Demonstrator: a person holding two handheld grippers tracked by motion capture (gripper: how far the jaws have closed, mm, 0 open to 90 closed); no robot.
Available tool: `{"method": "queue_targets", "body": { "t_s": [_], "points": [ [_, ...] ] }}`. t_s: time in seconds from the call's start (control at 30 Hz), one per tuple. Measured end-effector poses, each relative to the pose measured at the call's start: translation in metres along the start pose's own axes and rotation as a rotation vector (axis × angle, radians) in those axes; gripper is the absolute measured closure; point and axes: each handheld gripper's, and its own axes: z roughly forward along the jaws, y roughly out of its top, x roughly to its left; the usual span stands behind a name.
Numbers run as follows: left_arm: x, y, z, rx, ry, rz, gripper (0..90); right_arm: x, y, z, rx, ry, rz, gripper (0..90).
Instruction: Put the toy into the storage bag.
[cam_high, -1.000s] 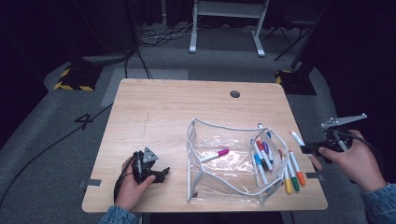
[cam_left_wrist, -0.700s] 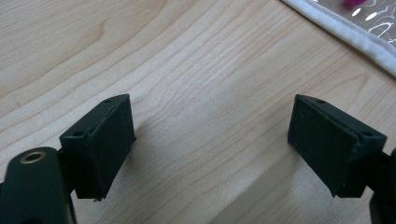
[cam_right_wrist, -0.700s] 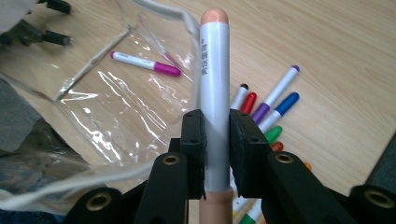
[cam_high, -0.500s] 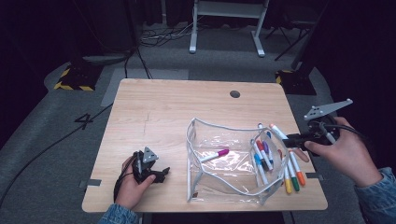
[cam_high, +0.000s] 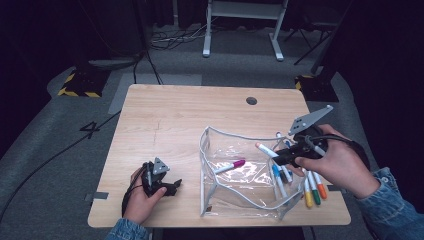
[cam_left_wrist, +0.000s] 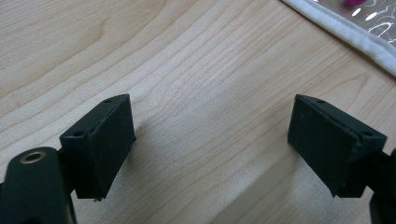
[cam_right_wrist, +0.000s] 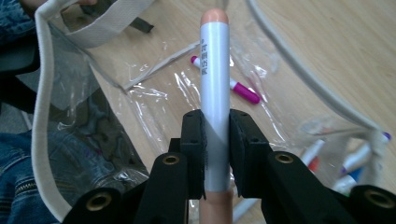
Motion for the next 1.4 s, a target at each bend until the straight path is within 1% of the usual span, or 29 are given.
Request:
{"method": "queue_targets", "body": {
  "t_s": [0.17,0.37,0.47,0.5,0.53,0.73,1.03,1.1,1.13,1.17,1.2,1.3,1.33,1.37,1.4],
  "points": [
    [0.0,0.0,0.0,0.0,0.0,0.0,15.1,0.009,0.01,0.018,0.037,0.041,-0.036,76.9],
    [0.0,0.0,0.0,0.0,0.0,0.0,15.1,0.017,0.018,0.041,0.085,0.074,-0.085,76.9],
    [0.0,0.0,0.0,0.0,0.0,0.0,15.1,0.021,0.022,0.052,0.113,0.084,-0.109,76.9],
    [0.0,0.0,0.0,0.0,0.0,0.0,15.1,0.021,0.022,0.052,0.113,0.084,-0.109,76.9],
    [0.0,0.0,0.0,0.0,0.0,0.0,15.1,0.023,0.025,0.06,0.137,0.089,-0.12,76.9],
    [0.0,0.0,0.0,0.0,0.001,0.001,15.1,0.028,0.029,0.079,0.182,0.098,-0.151,76.9],
    [0.0,0.0,0.0,0.002,0.001,0.002,15.2,0.035,0.028,0.108,0.256,0.108,-0.195,76.9],
    [0.0,0.0,0.0,0.001,0.004,0.002,15.6,0.035,0.027,0.111,0.266,0.109,-0.196,76.9],
    [-0.001,0.0,0.0,0.0,0.005,0.002,15.6,0.036,0.025,0.117,0.282,0.115,-0.207,76.9],
    [-0.001,0.0,0.0,0.0,0.005,0.002,15.6,0.036,0.025,0.117,0.282,0.115,-0.207,76.9],
    [-0.001,0.0,0.0,0.001,0.005,0.002,15.6,0.036,0.022,0.122,0.299,0.12,-0.216,76.8],
    [0.0,0.0,0.0,0.001,0.006,0.003,15.6,0.036,0.02,0.126,0.313,0.123,-0.221,76.9],
    [-0.001,0.0,0.0,0.001,0.006,0.003,15.6,0.037,0.018,0.131,0.334,0.133,-0.228,76.9],
    [-0.001,0.0,0.0,0.001,0.006,0.003,15.6,0.037,0.018,0.131,0.334,0.133,-0.228,76.9],
    [-0.001,0.0,0.0,0.001,0.007,0.004,15.7,0.037,0.017,0.135,0.349,0.139,-0.23,76.8]
  ]
}}
